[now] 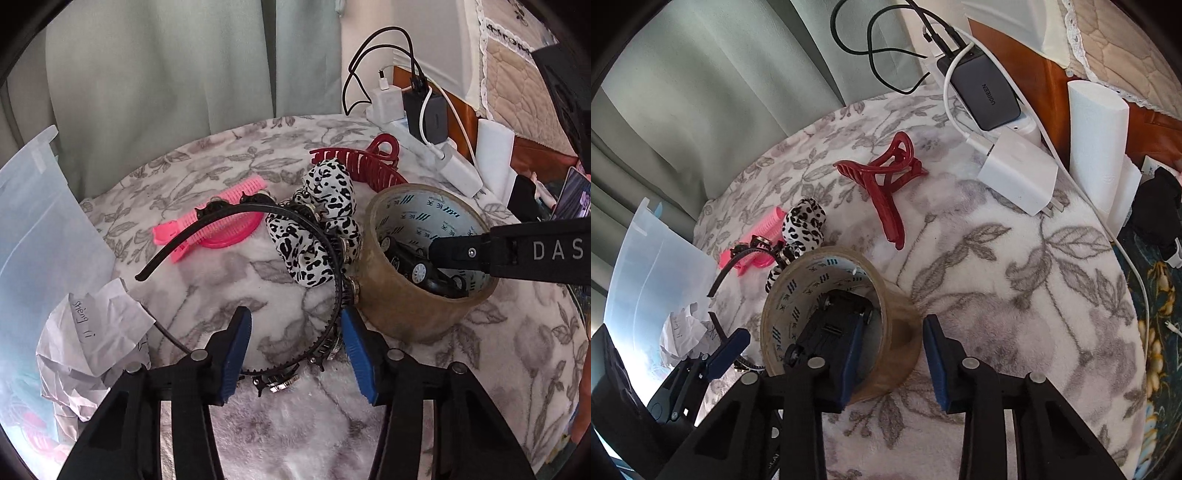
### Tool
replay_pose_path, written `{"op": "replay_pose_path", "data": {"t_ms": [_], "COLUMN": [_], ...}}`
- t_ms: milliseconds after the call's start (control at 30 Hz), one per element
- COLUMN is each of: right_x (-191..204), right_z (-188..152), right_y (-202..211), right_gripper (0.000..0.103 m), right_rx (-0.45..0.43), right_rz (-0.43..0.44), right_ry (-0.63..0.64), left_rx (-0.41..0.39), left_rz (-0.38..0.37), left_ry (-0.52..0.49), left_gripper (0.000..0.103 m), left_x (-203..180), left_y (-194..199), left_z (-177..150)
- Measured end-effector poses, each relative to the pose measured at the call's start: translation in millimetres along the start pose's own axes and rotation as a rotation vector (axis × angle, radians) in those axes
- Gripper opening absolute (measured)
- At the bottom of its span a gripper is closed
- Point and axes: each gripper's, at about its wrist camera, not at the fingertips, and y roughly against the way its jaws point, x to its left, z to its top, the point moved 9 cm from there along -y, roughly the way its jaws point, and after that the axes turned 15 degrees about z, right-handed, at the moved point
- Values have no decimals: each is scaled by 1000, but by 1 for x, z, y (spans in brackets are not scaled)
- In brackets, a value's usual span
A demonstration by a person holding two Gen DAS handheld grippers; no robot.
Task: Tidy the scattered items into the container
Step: 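Grasp the black studded headband with the left tool while the right tool grasps the brown tape roll, then lift the headband with the left tool while the right tool lifts the tape roll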
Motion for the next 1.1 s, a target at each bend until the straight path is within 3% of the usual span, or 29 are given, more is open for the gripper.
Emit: {"op": "replay_pose_path", "data": {"t_ms": [300,500,533,567,633,867,1100], "right_x": [-9,-12,-12,-12,-12,-12,-5], "right_z": [-2,-3,-3,-3,-3,-1,8], "right_y": [4,5,5,5,6,18,43], "right_gripper": [20,18,18,17,14,12,12], "right_rx": [-8,-9,-9,-10,-15,-46,-116], "right_rz": [16,26,28,28,28,29,34], "right_ry": [-52,-69,-69,-68,-68,-65,-57], "left_rx": [31,40,42,43,39,13,-78], "left_rz": [-32,-20,-29,-37,-42,-56,-41], "left_ry": [-32,-70,-63,-57,-53,-10,71], "left_gripper": [52,52,48,36,27,21,18], "left_x": [-8,-15,-15,-15,-14,-4,21], "left_y": [-2,-4,-4,-4,-3,7,35], "left_z": [-3,-5,-5,-4,-3,5,28]}}
